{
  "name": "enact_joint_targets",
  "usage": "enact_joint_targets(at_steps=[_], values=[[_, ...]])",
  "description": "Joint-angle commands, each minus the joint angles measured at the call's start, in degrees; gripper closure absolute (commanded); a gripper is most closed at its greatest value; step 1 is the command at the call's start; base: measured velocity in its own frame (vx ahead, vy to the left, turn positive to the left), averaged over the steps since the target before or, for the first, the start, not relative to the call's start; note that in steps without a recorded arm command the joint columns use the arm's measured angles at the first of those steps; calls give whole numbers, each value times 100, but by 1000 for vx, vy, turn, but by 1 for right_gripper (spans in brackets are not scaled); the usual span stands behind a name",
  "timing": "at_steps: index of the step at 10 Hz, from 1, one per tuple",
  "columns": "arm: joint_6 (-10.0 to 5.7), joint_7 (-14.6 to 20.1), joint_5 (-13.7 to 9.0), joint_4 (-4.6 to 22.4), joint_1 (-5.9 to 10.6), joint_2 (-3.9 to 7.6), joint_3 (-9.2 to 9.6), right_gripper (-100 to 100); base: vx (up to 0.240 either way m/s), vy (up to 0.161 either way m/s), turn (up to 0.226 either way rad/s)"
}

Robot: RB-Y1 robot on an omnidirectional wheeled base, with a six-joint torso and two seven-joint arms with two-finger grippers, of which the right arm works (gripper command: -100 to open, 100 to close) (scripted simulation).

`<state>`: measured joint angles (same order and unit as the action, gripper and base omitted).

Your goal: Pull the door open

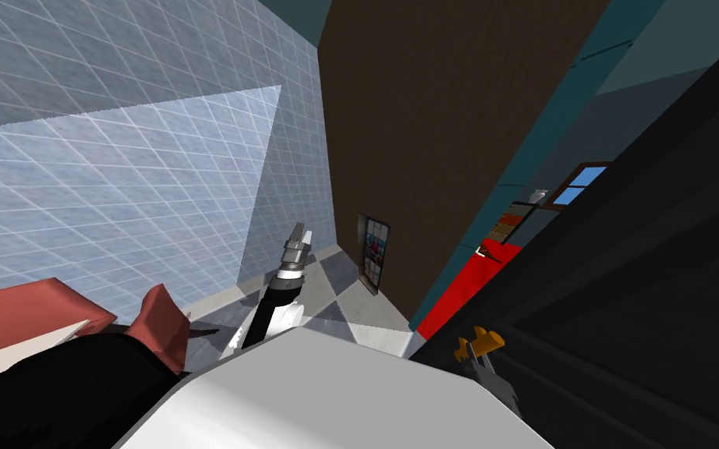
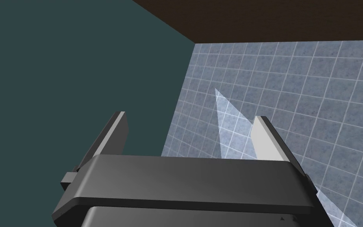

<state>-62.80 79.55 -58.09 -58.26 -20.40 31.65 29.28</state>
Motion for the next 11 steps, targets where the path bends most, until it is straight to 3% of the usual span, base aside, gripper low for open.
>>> enact_joint_targets(at_steps=[1, 2, 8, 9, 10, 11], values=[[-62, 42, 82, -41, -53, 46, 120, 100, -235, 13, 47], [-41, 33, 56, -3, -15, 25, 77, 100, -98, 15, 10], [-328, 264, 449, -87, -127, 256, 621, 100, -234, -38, 74], [-368, 294, 501, -99, -140, 288, 691, 100, -237, -3, 55], [-338, 294, 473, -69, -101, 267, 647, 100, -106, 7, 11], [-419, 397, 534, 3, -102, 320, 751, 100, -189, -5, 159]])
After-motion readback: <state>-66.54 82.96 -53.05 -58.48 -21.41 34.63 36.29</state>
